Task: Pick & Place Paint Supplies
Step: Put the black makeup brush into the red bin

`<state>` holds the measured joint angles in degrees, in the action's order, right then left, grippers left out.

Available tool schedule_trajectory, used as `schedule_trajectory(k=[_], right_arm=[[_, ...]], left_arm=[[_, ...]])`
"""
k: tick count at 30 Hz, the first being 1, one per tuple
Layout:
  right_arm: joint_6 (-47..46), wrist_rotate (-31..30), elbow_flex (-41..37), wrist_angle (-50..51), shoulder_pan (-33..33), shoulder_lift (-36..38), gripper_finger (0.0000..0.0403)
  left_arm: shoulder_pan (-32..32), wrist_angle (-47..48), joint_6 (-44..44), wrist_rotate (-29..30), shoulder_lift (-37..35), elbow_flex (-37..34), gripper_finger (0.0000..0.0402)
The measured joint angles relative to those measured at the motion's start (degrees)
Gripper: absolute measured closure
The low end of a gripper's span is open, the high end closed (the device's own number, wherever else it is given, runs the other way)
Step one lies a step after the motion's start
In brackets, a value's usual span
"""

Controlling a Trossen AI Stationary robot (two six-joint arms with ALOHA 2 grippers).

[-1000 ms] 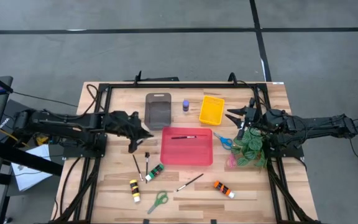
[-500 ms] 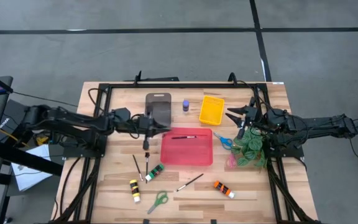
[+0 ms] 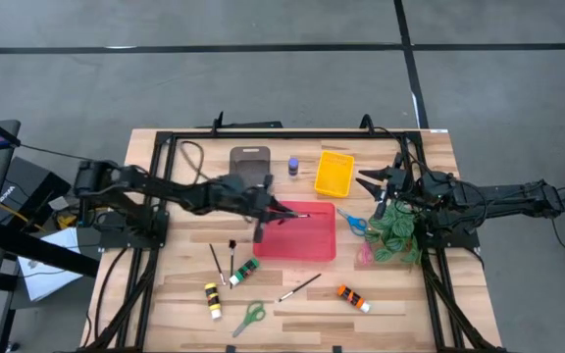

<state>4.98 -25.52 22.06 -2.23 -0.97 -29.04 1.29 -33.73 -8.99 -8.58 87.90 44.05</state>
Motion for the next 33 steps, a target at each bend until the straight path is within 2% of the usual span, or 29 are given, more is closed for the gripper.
schedule_trajectory(k=[3,7,13,21,33], right_arm=[[0.0,0.0,0.0,0.0,0.0,0.0,0.0305],[0.0,0.0,0.0,0.1,0.0,0.0,0.0305],[0.0,0.0,0.0,0.1,0.0,0.0,0.0305],[-0.4,0.0,0.0,0.0,0.0,0.0,0.0305],[-0.5,0.0,0.0,-0.2,0.0,0.0,0.0305]], left_arm=[[-1.0,8.2,-0.1,0.9,3.6,5.7,0.0396],[-2.6,17.6,-1.3,5.7,7.4,12.0,0.0396],[-4.2,26.1,-1.1,9.2,12.0,18.1,0.0396],[-2.7,29.9,2.3,10.8,15.5,20.9,0.0396],[-1.5,35.2,6.3,11.6,16.1,20.9,0.0396]])
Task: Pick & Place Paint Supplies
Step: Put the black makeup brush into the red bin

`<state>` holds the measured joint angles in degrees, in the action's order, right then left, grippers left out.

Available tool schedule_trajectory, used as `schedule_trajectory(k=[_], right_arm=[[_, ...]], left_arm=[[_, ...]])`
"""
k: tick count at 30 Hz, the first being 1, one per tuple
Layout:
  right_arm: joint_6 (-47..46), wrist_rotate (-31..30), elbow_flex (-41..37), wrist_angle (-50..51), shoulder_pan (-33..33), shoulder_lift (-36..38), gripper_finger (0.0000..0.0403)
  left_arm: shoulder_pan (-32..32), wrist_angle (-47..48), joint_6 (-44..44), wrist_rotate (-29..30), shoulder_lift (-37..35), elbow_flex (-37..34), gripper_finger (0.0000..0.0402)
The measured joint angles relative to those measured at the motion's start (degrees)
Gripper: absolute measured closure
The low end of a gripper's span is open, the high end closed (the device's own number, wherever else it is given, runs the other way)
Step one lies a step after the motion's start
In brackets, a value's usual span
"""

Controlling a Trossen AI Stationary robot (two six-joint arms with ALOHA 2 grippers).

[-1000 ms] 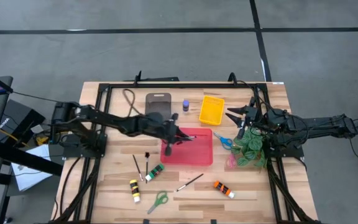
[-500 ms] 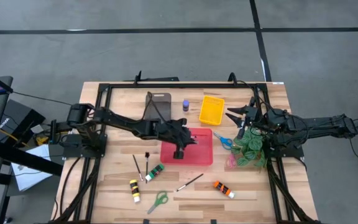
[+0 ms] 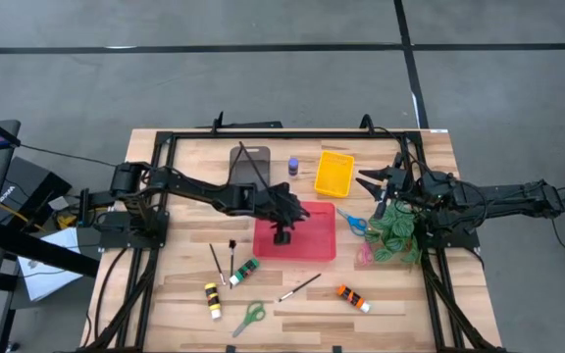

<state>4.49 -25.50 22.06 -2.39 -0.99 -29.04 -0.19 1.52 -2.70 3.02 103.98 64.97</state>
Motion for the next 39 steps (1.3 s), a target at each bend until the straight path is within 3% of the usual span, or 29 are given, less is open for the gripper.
schedule_trajectory(k=[13,39], right_arm=[[0.0,0.0,0.0,0.0,0.0,0.0,0.0305],[0.2,0.0,0.0,0.2,0.0,0.0,0.0305]], left_arm=[[0.2,3.1,-2.5,-3.9,0.0,0.0,0.0396],[2.1,-1.3,-12.0,-7.0,2.7,-3.0,0.0396]])
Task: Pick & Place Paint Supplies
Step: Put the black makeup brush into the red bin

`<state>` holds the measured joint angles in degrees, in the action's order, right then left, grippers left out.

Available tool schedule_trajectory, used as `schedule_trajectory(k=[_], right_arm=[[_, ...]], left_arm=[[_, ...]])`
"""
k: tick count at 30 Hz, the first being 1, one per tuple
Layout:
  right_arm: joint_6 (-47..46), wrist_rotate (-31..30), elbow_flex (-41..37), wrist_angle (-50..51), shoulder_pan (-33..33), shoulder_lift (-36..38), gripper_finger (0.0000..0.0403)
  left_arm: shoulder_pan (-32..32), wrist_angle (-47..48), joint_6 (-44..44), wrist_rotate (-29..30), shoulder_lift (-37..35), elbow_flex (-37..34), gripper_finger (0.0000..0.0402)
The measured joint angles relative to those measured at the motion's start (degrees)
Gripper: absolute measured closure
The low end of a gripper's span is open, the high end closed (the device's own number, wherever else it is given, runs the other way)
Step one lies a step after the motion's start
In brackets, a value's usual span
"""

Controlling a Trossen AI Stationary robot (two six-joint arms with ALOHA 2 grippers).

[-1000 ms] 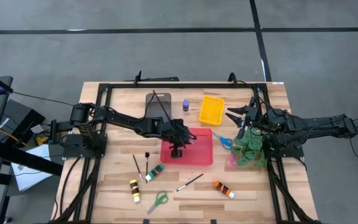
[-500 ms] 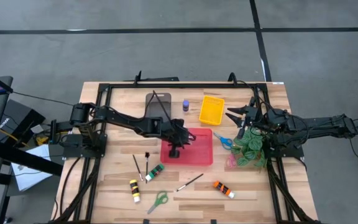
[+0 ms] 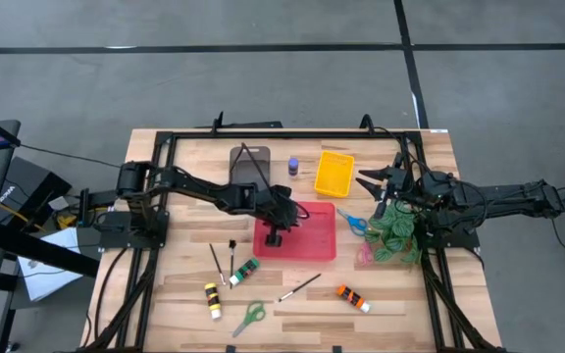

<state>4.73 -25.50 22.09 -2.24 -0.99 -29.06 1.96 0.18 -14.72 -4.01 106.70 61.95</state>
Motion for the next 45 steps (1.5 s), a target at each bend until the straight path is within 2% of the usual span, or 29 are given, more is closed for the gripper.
schedule_trajectory(k=[30,42,45], right_arm=[[0.4,0.0,0.0,0.2,0.0,-0.2,0.0305],[0.4,0.0,0.0,0.5,0.0,-0.2,0.0305],[0.4,0.0,0.0,0.5,0.0,-0.2,0.0305]], left_arm=[[0.4,-1.6,0.1,-0.2,1.1,0.0,0.0391],[0.4,-1.5,0.2,0.0,1.0,0.0,0.0351],[0.4,-1.5,0.2,1.7,1.0,0.0,0.0343]])
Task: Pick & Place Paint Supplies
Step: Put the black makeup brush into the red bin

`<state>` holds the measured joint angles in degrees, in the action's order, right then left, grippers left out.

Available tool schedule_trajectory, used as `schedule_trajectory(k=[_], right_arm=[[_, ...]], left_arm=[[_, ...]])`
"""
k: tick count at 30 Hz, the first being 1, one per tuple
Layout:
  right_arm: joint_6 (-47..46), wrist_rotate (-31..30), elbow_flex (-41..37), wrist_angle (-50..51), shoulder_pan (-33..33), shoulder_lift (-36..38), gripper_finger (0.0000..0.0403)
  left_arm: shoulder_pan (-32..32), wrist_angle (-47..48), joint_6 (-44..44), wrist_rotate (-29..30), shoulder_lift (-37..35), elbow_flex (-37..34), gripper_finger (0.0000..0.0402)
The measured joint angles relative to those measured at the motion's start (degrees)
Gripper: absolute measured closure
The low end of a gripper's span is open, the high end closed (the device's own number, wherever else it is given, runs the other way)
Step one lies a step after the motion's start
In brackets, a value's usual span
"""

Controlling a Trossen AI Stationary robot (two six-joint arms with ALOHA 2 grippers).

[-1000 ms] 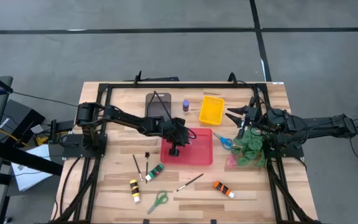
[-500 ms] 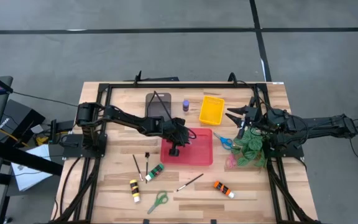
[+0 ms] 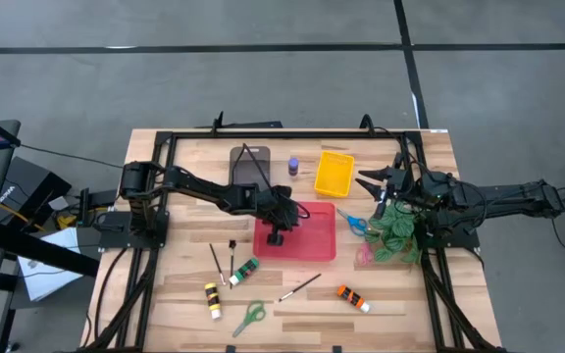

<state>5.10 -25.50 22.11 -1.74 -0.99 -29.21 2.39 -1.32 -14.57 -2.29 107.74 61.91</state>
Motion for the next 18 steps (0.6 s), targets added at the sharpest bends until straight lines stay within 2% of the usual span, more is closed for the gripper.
schedule_trajectory(k=[9,18], right_arm=[[0.0,0.0,0.0,0.0,0.0,0.0,0.0305],[0.0,0.0,0.0,0.1,0.0,0.0,0.0305]], left_arm=[[0.0,0.0,0.0,2.7,0.0,0.0,0.0325],[0.0,0.0,0.0,2.8,0.0,0.0,0.0315]])
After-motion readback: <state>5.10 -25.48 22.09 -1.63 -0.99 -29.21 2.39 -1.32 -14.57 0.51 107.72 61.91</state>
